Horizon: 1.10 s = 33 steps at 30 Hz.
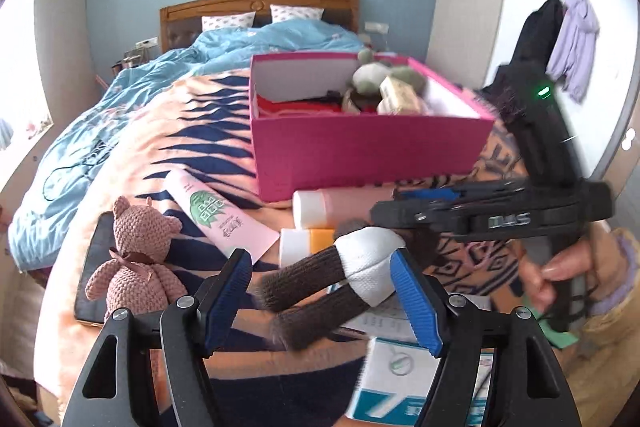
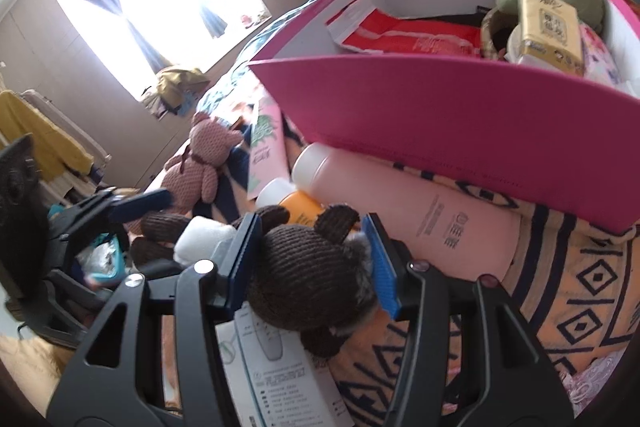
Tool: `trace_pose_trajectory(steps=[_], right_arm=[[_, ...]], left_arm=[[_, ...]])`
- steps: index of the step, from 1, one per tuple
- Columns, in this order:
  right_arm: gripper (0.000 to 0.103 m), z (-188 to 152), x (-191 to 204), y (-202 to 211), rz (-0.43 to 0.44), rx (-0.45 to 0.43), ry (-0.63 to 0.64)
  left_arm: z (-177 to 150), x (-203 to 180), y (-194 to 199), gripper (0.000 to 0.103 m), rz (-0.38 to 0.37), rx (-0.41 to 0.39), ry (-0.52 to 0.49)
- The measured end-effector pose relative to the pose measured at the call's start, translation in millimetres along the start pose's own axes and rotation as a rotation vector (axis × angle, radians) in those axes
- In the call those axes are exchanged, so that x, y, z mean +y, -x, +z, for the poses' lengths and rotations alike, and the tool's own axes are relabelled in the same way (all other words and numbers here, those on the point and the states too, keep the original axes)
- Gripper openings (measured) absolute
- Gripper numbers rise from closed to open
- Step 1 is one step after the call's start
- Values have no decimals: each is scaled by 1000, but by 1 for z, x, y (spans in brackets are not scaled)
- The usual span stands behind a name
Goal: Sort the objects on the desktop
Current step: 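Lift the plush toy with both tools and carry it over the pink box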
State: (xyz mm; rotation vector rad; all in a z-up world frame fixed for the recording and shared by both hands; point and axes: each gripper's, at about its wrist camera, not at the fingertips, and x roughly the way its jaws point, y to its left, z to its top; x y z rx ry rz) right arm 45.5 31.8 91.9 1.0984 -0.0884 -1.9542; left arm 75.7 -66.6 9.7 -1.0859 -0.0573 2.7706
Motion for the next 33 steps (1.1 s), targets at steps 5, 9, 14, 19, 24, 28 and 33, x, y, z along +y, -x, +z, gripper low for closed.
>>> trace_pose_trajectory(steps=[5, 9, 14, 19, 24, 28, 33], right_arm=[[54, 0, -1, -5, 15, 9, -11], [55, -6, -3, 0, 11, 0, -12], [62, -14, -16, 13, 35, -5, -42], [63, -12, -23, 4, 121, 59, -72], [61, -15, -24, -4, 187, 98, -94], [56, -16, -19, -1, 181, 77, -61], [54, -16, -15, 9, 147, 22, -52]], left_arm=[[-10, -4, -26, 73, -51, 101, -4], [-16, 1, -46, 71, -89, 157, 51], [-16, 5, -47, 71, -107, 158, 54], [-17, 10, -46, 71, -123, 169, 73], [-18, 15, -46, 72, -133, 176, 94], [-16, 11, -39, 73, -100, 170, 96], [-16, 6, -17, 72, -62, 123, 64]])
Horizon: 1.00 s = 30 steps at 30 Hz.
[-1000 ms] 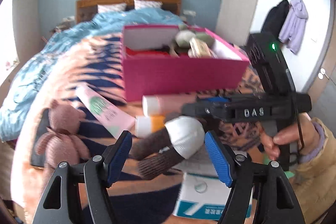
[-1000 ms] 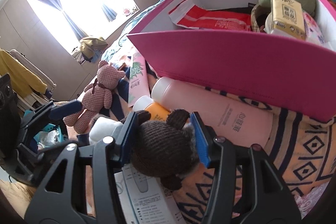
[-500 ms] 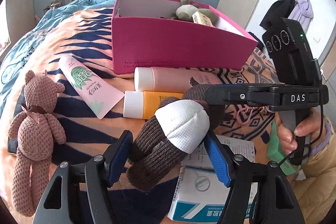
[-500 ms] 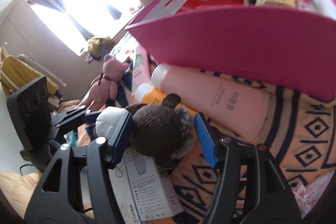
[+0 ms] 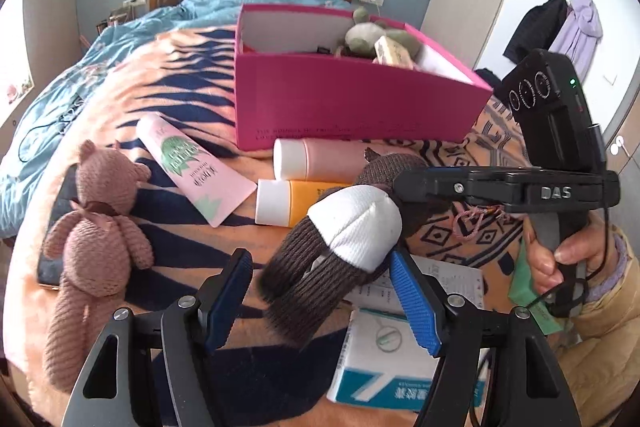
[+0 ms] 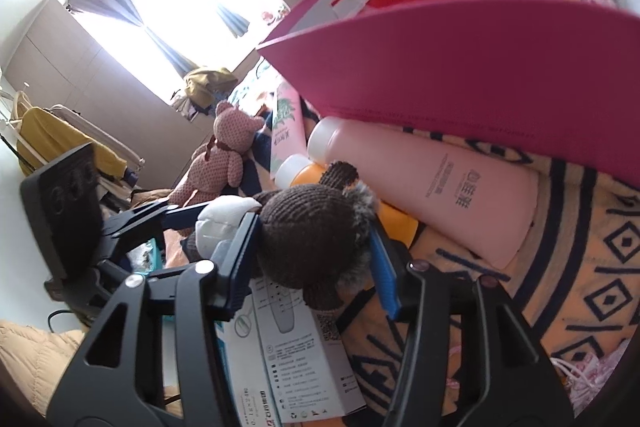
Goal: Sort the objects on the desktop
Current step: 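Lift the plush toy with both tools and carry it over the pink box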
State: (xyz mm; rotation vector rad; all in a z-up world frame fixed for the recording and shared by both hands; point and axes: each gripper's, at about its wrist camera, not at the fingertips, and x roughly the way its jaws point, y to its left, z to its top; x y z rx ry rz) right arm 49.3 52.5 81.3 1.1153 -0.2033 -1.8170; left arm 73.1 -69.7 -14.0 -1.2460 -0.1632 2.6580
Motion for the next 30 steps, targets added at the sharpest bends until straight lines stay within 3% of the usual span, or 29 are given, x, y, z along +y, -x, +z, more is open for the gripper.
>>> trace_pose_trajectory(steps=[4, 9, 11, 14, 17, 24, 30], right_arm=[[53, 2, 3, 11, -52, -47, 20], [53, 3, 1, 18, -105, -85, 14], [54, 2, -1, 19, -106, -85, 7], [56, 2, -3, 18, -99, -74, 6], [57, 1, -2, 17, -99, -58, 18], [57, -1, 1, 17, -71, -44, 44], [56, 7, 19, 39, -97, -111, 111]], left_arm=[[2, 5, 12, 72, -12, -22, 30], [9, -4, 3, 71, -93, 0, 23], [11, -6, -11, 58, -98, 39, 29], [13, 1, -26, 47, -126, 81, 81], [15, 7, -28, 46, -149, 81, 124], [28, 2, -20, 46, -152, 55, 107], [49, -6, -3, 46, -160, 1, 62]])
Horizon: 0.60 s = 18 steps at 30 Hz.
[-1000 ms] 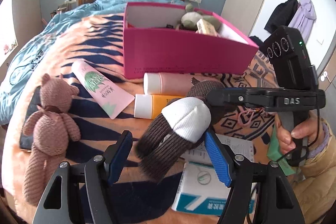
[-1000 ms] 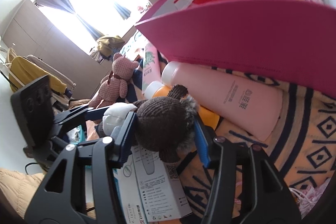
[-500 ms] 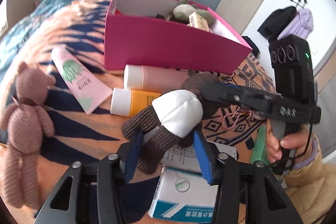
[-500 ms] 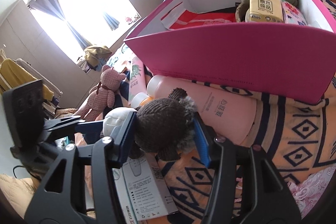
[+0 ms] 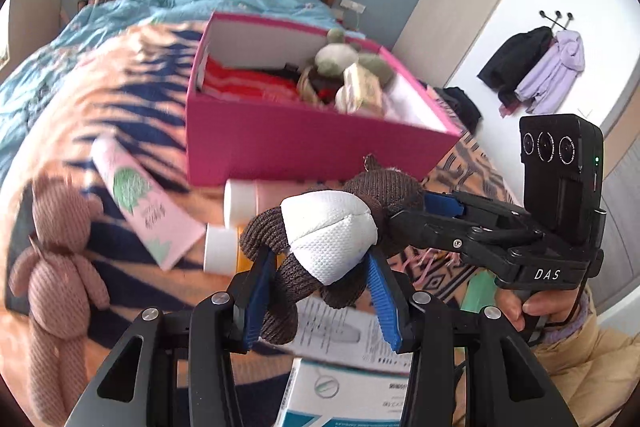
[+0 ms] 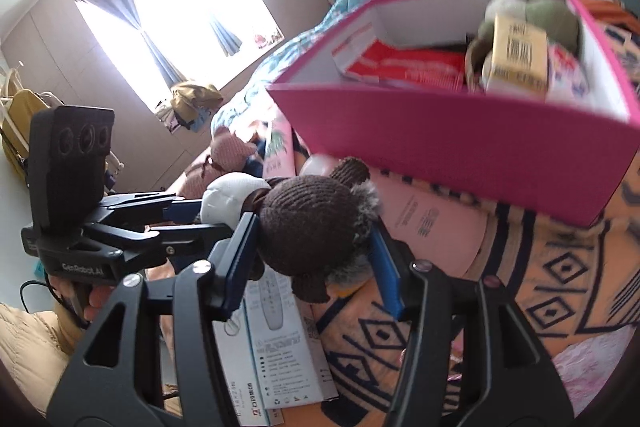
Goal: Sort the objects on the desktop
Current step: 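Lift the plush toy with both tools and carry it over the pink box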
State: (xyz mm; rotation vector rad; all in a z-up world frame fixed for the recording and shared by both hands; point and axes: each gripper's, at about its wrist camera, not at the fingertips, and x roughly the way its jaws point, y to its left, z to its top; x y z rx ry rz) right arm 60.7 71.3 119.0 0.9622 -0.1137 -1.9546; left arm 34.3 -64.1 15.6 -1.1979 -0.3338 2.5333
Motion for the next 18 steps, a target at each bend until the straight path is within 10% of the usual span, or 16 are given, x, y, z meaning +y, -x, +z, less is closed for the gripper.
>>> trace_pose_trajectory(steps=[18], right_arm=[[56, 77, 11, 45, -60, -155, 126]], left_arm=[[97, -22, 20, 46, 13, -123, -127]])
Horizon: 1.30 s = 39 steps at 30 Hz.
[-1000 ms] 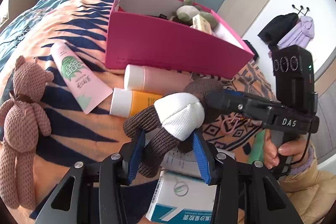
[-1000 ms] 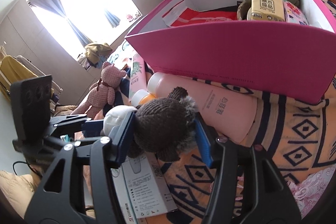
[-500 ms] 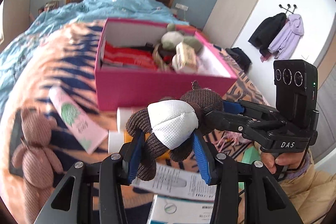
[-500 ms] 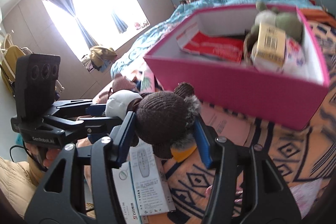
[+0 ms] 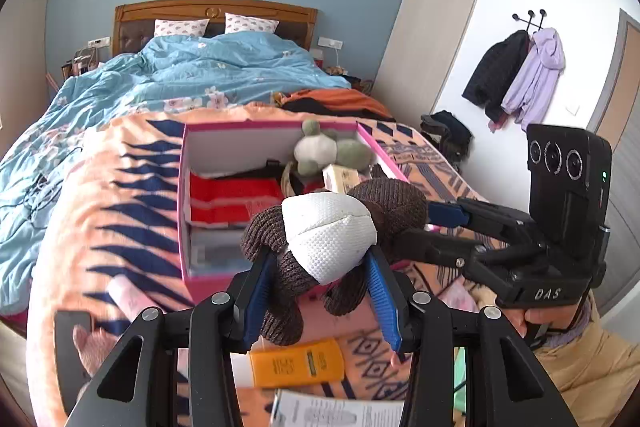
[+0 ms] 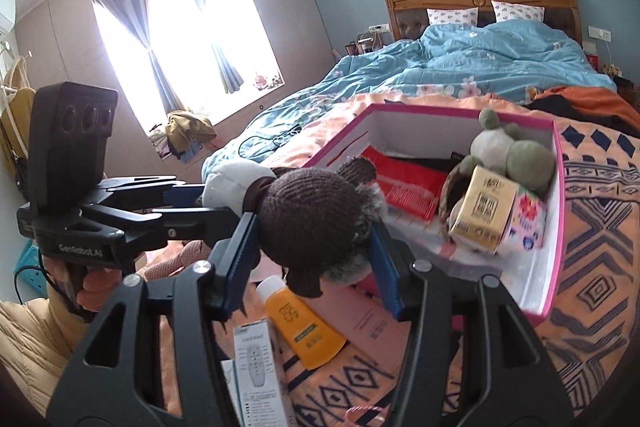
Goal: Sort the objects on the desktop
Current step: 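Lift the plush toy with both tools and carry it over the pink box, then lower the plush toy into the pink box and open both tools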
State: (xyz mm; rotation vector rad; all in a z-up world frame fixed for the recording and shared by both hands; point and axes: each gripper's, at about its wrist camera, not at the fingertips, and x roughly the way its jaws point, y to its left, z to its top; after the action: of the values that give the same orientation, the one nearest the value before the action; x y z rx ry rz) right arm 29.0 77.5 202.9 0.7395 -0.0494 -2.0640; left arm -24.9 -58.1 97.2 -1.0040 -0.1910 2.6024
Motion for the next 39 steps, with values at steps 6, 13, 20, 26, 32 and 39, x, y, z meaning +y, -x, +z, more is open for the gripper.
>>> trace_pose_trajectory(steps=[6, 13, 20, 26, 32, 39], right_arm=[[56, 18, -13, -7, -5, -18, 6], [56, 26, -27, -18, 1, -22, -3], [56, 34, -39, -32, -14, -9, -7], [56, 38, -48, -44, -28, 1, -14], [56, 41, -55, -53, -41, 13, -20], [56, 48, -64, -64, -62, 29, -24]], left_arm=[[20, 2, -11, 46, 28, -21, -25], [33, 7, -25, 46, 58, -29, -45], [42, 18, -41, 46, 55, -26, -40], [47, 25, -51, 46, 53, -19, -32], [51, 30, -61, 46, 46, -11, -25], [58, 37, -73, 46, 45, 0, -12]])
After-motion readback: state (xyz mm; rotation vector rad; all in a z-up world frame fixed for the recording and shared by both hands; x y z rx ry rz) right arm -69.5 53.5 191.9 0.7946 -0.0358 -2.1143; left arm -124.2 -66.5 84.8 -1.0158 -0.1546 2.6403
